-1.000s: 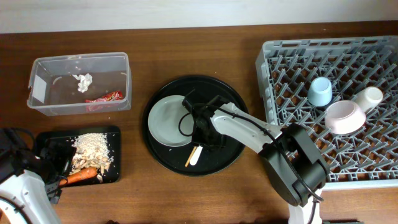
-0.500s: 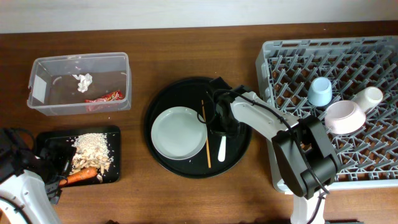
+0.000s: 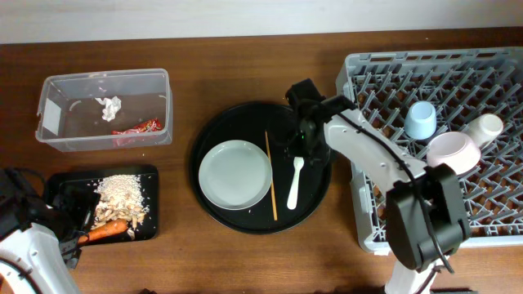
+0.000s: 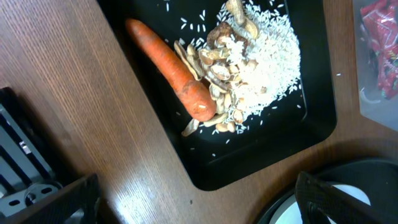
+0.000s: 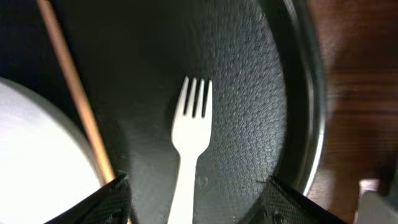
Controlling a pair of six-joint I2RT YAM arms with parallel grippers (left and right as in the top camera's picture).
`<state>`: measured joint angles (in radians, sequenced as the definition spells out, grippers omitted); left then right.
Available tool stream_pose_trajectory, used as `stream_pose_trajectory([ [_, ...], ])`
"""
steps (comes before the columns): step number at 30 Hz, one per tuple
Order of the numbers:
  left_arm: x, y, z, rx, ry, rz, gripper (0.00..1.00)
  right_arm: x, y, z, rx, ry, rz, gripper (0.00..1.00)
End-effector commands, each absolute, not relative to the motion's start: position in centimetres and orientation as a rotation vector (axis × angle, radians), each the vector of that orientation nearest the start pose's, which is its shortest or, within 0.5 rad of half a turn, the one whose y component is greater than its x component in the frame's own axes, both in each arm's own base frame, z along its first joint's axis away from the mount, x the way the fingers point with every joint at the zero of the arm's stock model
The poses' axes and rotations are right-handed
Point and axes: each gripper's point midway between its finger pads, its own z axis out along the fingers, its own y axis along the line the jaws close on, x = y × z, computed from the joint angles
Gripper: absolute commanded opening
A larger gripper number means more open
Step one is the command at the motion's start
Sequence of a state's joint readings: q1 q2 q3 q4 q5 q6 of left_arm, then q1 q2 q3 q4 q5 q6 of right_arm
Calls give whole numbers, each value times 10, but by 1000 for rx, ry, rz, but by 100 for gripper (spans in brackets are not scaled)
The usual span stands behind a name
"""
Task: Sort waste into correct bins and load items into the dishwasher rack
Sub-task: 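Grasp the white plastic fork with the right gripper, then carry the fork right and drop it into the rack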
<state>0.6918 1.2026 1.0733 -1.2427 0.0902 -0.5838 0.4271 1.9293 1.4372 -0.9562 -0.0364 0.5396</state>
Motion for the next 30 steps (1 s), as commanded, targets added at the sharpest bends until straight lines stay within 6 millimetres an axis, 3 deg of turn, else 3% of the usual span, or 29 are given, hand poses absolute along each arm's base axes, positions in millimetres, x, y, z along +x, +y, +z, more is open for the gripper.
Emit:
stream_pose_trajectory([
  [1, 183, 133, 150, -1721, 2368, -112, 99, 342, 170, 31, 193, 3064, 168, 69],
  [5, 183, 133, 150, -1721, 2368, -112, 99, 337, 184, 1, 179, 3047, 323, 68],
  [9, 183, 133, 150, -1721, 2368, -113, 99, 347, 188, 2, 170, 3000, 346, 52],
  [10, 183, 133, 150, -1721, 2368, -112, 99, 350, 183, 2, 174, 2986, 303, 44],
  [13, 183, 133, 150, -1721, 2368, -112, 99, 355, 172, 0, 172, 2950, 174, 42],
  [15, 183, 133, 150, -1721, 2368, -112, 99, 356, 170, 1, 171, 2927, 100, 34],
  [19, 183, 133, 150, -1721, 2368, -112, 99, 356, 177, 1, 151, 2921, 120, 19],
  [21, 183, 133, 150, -1721, 2368, -112, 99, 357, 178, 5, 151, 2924, 123, 17],
  [24, 183, 133, 150, -1721, 2368, -112, 99, 359, 179, 21, 150, 2921, 125, 15],
  [25, 183, 133, 150, -1721, 2368, -112, 99, 361, 180, 29, 151, 2921, 125, 4],
  [26, 183, 133, 150, -1721, 2368, -112, 99, 364, 181, 38, 152, 2916, 127, 4],
  [28, 183, 133, 150, -1721, 2368, -112, 99, 376, 177, 74, 183, 2894, 133, 4],
  [30, 183, 133, 150, -1721, 2368, -113, 99, 397, 159, 122, 176, 2847, 141, 4],
])
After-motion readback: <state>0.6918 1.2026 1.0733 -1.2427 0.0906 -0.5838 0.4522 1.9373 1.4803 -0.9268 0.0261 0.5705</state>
